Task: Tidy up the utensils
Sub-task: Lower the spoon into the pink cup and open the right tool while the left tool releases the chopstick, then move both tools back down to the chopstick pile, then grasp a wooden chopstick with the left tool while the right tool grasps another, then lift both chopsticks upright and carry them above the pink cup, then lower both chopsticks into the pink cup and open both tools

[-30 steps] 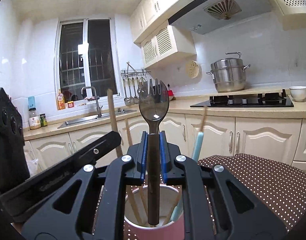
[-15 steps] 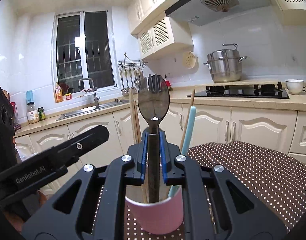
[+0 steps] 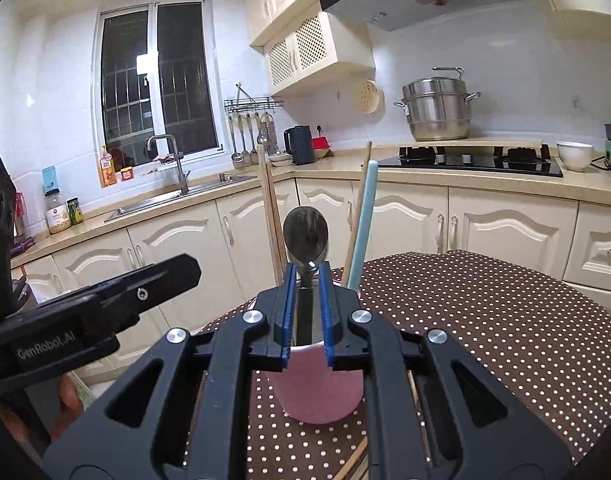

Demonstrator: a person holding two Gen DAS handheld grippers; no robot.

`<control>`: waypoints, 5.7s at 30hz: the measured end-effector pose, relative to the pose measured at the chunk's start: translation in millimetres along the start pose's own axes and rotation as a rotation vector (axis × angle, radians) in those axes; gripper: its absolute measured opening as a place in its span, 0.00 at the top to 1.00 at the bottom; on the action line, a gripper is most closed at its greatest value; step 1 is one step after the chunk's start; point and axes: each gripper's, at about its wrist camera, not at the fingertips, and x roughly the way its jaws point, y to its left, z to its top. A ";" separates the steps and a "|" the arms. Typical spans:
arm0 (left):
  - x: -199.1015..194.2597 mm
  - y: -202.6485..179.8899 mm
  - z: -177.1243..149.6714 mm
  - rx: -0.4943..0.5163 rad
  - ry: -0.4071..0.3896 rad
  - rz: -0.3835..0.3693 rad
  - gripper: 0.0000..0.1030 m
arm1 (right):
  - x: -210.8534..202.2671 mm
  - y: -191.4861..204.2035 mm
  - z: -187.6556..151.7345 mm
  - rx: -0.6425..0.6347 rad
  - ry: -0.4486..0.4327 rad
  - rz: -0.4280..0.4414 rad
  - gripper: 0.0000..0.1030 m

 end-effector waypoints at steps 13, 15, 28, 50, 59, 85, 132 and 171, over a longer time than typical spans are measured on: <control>9.7 -22.1 -27.4 0.099 0.306 -0.009 0.35 | -44.6 -27.7 2.2 0.070 0.086 -0.106 0.87; 20.3 -29.6 -40.8 0.131 0.406 -0.025 0.35 | -49.0 -40.6 -4.0 0.109 0.141 -0.130 0.87; 51.7 -72.0 -100.2 0.354 0.669 0.044 0.35 | -67.2 -89.4 -61.1 0.239 0.384 -0.140 0.88; 87.0 -80.5 -100.1 0.294 0.700 0.048 0.95 | -46.9 -80.8 -70.9 0.227 0.522 -0.079 0.84; 55.4 -66.9 -88.0 0.216 0.610 0.009 0.95 | -18.2 -76.5 -66.8 0.213 0.575 -0.088 0.58; 37.3 3.8 -71.7 0.038 0.541 0.073 0.95 | 71.6 -68.2 -59.2 0.021 0.815 -0.167 0.91; -4.0 -78.1 48.3 0.107 -0.248 -0.109 0.94 | -43.1 -18.9 82.8 0.053 0.024 0.121 0.94; 57.6 -42.9 34.3 -0.031 -0.268 -0.055 0.70 | 5.7 -20.2 76.2 0.083 0.007 0.099 0.94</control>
